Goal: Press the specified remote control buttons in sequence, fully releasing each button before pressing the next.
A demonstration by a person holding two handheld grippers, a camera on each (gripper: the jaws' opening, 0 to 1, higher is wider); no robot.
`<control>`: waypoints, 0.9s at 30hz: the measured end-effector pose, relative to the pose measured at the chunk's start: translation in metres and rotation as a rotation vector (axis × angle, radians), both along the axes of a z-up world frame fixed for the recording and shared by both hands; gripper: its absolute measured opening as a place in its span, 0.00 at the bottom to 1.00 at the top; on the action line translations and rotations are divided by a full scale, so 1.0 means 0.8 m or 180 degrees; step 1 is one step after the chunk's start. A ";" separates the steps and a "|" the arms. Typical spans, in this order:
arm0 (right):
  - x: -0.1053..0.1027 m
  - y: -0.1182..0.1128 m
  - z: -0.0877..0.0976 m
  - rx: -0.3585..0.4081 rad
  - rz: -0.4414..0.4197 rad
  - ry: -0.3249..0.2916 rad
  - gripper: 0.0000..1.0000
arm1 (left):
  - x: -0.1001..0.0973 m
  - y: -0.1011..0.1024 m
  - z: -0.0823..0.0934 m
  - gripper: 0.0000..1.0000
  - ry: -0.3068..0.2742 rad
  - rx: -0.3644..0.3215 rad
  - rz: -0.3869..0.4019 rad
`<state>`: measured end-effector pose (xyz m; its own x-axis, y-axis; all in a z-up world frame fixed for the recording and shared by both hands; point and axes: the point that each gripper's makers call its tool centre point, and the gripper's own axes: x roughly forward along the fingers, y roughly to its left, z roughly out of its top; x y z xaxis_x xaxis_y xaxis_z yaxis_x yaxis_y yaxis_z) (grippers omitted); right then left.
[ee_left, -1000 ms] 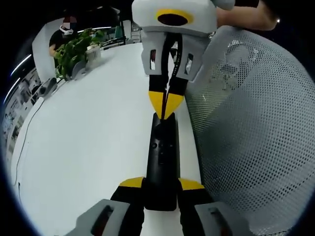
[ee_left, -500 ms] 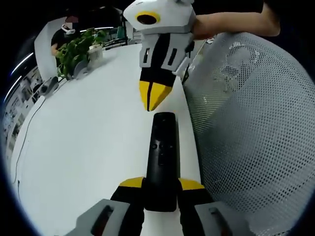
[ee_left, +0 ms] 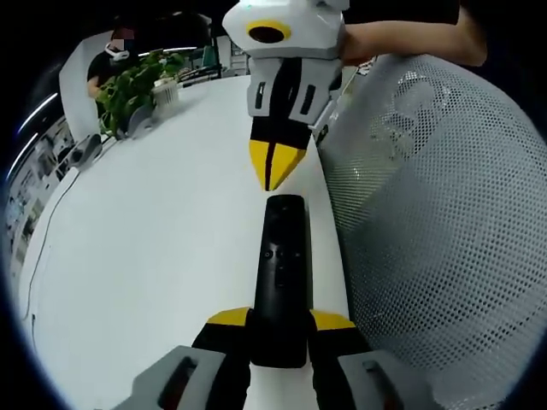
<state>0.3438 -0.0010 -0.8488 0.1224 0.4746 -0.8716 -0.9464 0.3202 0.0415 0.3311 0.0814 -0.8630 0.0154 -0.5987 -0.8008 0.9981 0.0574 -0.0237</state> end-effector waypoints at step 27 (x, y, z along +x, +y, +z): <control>-0.016 0.032 -0.009 -0.0203 0.0877 -0.0312 0.00 | 0.000 -0.001 0.000 0.26 0.0028 -0.0054 -0.0009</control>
<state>0.3307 0.0242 -0.8557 0.0816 0.4464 -0.8911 -0.9966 0.0498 -0.0663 0.3309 0.0804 -0.8631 0.0068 -0.6122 -0.7907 0.9980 0.0541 -0.0333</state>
